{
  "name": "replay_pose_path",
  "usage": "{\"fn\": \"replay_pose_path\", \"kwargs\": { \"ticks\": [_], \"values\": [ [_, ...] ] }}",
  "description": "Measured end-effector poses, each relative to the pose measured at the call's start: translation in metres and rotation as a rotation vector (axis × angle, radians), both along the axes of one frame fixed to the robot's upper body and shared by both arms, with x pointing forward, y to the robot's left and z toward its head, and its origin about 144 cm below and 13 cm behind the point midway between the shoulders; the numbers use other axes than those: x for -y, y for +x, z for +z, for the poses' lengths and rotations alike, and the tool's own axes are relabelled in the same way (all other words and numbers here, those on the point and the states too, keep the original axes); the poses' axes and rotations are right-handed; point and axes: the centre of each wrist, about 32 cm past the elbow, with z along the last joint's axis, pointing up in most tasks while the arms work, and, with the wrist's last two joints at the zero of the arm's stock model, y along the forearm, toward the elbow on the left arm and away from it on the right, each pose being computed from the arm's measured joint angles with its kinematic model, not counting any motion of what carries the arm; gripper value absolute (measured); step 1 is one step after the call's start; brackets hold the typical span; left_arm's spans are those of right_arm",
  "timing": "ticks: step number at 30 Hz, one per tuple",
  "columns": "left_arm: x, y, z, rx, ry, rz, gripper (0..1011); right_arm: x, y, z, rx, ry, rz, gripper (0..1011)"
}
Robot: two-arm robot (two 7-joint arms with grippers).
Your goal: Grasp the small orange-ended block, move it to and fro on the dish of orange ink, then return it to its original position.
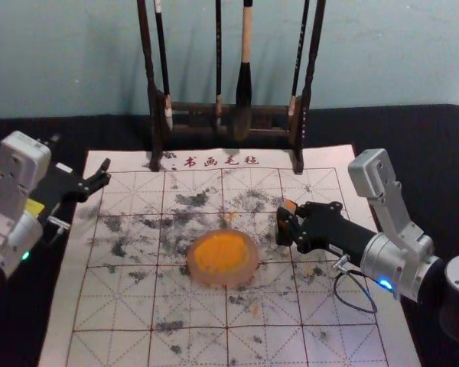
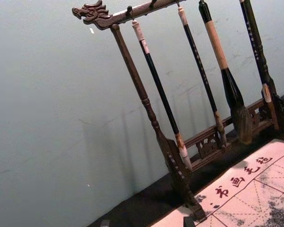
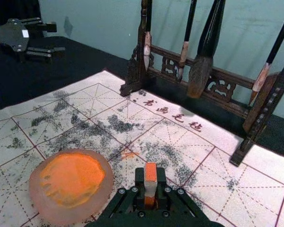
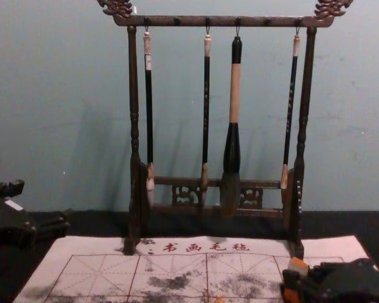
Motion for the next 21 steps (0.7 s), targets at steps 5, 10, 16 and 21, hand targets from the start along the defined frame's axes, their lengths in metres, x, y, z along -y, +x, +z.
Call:
{"fn": "replay_pose_path", "kwargs": {
  "ticks": [5,10,16,21],
  "values": [
    [0.0000,0.0000,0.0000,0.000,0.000,0.000,1001,-0.0012,-0.0001,-0.0032,0.001,-0.006,0.001,133],
    [0.0000,0.0000,0.0000,0.000,0.000,0.000,1002,-0.0015,-0.0003,-0.0038,0.003,-0.010,0.002,133],
    [0.0000,0.0000,0.0000,0.000,0.000,0.000,1001,-0.0013,-0.0004,-0.0040,0.002,-0.010,0.002,132],
    [0.0000,0.0000,0.0000,0.000,0.000,0.000,1001,-0.0012,-0.0005,-0.0041,0.001,-0.009,0.002,172]
  ]
}}
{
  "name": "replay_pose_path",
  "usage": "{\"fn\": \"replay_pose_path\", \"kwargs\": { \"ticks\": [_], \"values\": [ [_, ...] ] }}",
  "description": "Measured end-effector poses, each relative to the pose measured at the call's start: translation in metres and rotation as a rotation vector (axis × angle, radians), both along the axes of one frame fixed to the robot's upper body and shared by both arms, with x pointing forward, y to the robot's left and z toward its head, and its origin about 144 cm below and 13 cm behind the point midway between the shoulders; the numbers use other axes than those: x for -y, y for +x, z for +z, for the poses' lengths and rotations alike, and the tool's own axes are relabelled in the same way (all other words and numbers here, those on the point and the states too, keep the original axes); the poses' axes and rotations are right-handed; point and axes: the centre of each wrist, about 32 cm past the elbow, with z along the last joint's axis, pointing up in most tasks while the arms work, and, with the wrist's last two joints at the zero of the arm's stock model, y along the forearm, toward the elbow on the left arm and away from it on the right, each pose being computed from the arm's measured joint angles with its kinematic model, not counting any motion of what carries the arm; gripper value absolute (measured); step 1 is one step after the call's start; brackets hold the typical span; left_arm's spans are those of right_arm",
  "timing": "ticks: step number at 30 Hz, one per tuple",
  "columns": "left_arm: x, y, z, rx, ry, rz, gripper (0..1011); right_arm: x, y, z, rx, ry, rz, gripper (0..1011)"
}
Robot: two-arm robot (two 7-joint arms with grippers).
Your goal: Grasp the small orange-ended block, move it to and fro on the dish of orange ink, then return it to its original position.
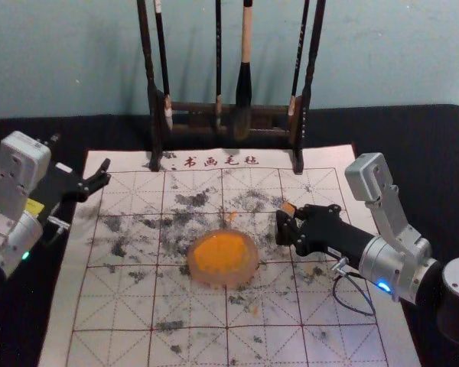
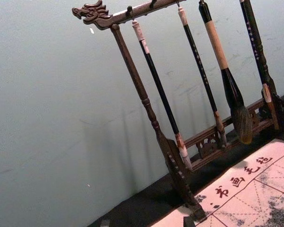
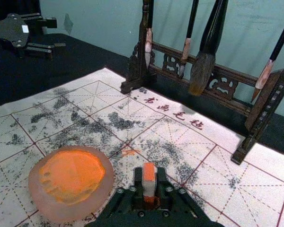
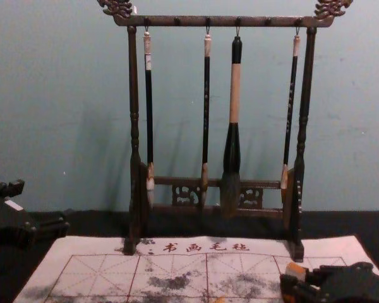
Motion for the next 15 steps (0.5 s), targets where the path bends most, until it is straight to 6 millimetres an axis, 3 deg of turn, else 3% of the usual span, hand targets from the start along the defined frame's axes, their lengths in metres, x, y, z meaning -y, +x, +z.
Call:
{"fn": "replay_pose_path", "kwargs": {
  "ticks": [15],
  "values": [
    [0.0000,0.0000,0.0000,0.000,0.000,0.000,1001,0.0001,0.0001,0.0005,0.000,0.003,0.000,651]
  ]
}}
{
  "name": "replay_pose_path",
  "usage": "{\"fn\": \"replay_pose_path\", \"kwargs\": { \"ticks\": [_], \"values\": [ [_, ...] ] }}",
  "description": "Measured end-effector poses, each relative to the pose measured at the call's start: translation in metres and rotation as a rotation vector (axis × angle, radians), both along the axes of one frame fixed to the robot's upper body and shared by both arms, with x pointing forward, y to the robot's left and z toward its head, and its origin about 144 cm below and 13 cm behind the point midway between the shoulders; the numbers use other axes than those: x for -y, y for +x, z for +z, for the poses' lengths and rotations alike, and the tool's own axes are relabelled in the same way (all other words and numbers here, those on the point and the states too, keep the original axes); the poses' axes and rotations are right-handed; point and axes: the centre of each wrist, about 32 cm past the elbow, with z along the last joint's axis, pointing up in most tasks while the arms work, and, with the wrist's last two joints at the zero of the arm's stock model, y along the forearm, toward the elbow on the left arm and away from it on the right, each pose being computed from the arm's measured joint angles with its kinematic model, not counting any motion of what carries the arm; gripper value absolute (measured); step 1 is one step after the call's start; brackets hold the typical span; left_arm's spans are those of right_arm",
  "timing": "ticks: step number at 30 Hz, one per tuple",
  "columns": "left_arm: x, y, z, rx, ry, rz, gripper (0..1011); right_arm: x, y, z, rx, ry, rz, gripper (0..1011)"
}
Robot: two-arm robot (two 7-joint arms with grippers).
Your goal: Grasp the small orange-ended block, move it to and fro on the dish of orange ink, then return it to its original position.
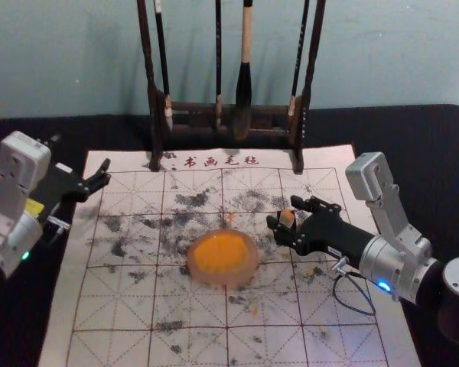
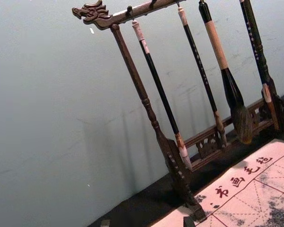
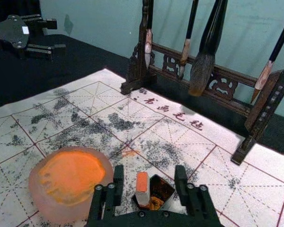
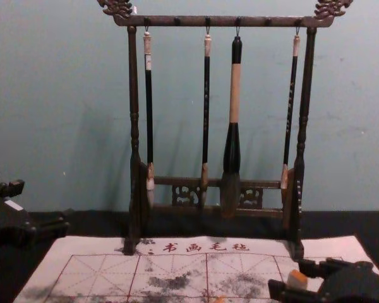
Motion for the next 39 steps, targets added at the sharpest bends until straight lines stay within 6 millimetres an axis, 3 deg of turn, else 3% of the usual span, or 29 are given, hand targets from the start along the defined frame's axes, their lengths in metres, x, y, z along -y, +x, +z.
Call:
{"fn": "replay_pose_path", "kwargs": {
  "ticks": [5,13,26,30,39],
  "values": [
    [0.000,0.000,0.000,0.000,0.000,0.000,1001,0.000,0.000,0.000,0.000,0.000,0.000,818],
    [0.000,0.000,0.000,0.000,0.000,0.000,1001,0.000,0.000,0.000,-0.001,0.001,0.000,1003],
    [0.000,0.000,0.000,0.000,0.000,0.000,1001,0.008,-0.005,0.023,0.204,0.096,-0.069,1002],
    [0.000,0.000,0.000,0.000,0.000,0.000,1001,0.010,-0.008,0.018,0.253,0.070,-0.148,1000],
    [0.000,0.000,0.000,0.000,0.000,0.000,1001,0.014,-0.015,-0.017,0.283,-0.042,-0.306,1000]
  ]
}}
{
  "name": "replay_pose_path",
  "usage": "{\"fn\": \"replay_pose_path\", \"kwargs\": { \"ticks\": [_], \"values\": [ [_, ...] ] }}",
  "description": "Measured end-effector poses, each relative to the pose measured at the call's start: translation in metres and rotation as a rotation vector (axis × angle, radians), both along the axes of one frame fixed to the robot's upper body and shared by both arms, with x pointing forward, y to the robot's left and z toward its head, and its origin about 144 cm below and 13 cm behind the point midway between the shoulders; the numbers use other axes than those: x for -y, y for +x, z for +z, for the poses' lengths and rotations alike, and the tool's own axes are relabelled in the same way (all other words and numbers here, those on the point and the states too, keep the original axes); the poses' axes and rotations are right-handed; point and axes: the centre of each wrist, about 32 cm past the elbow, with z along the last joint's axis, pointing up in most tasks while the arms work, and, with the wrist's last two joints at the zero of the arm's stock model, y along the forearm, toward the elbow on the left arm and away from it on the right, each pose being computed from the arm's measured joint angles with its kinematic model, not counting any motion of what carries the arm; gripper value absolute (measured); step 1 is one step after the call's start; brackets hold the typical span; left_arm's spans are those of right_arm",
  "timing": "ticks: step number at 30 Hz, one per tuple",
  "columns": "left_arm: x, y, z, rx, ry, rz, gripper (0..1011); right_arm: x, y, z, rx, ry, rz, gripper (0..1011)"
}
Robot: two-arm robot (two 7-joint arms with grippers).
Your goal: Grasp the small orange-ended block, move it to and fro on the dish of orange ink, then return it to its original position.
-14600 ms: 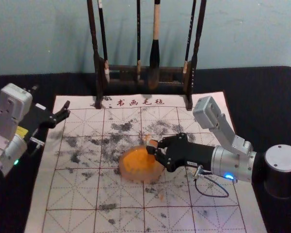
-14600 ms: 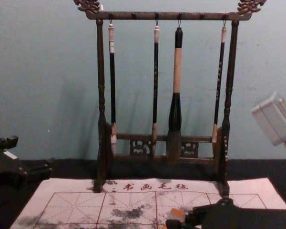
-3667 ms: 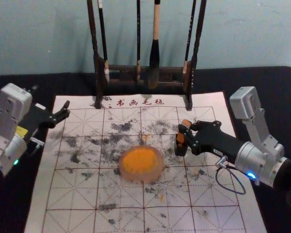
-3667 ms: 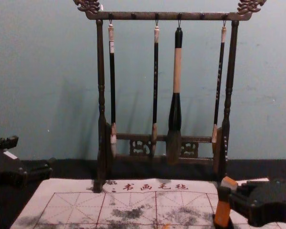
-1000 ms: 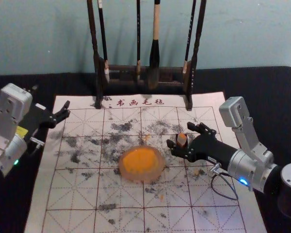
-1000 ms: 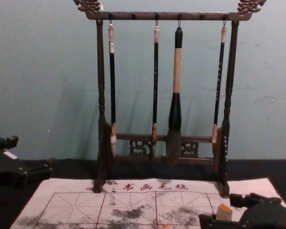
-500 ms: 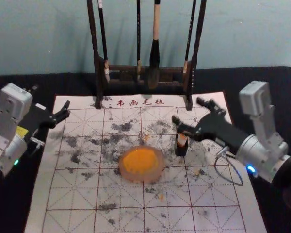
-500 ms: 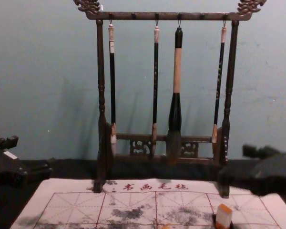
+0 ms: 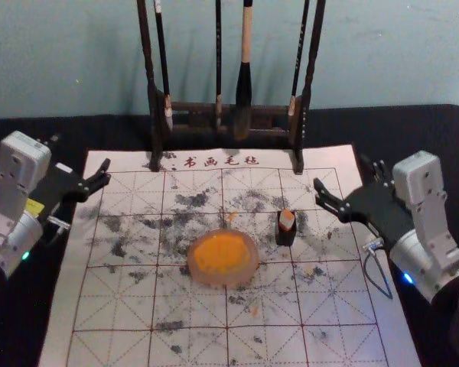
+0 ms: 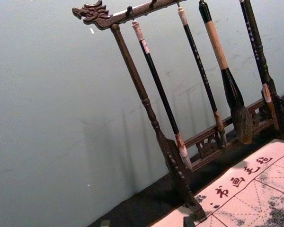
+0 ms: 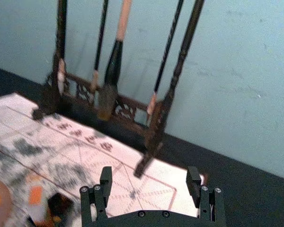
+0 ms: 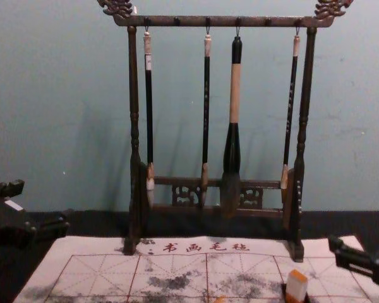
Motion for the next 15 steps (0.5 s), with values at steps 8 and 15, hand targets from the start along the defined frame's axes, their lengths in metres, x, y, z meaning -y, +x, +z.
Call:
{"fn": "replay_pose_path", "kwargs": {
  "ticks": [8,15],
  "values": [
    [0.000,0.000,0.000,0.000,0.000,0.000,1001,0.001,0.000,-0.016,-0.024,-0.038,-0.030,1002],
    [0.000,0.000,0.000,0.000,0.000,0.000,1001,0.001,0.000,-0.014,-0.021,-0.038,-0.029,1000]
  ]
}}
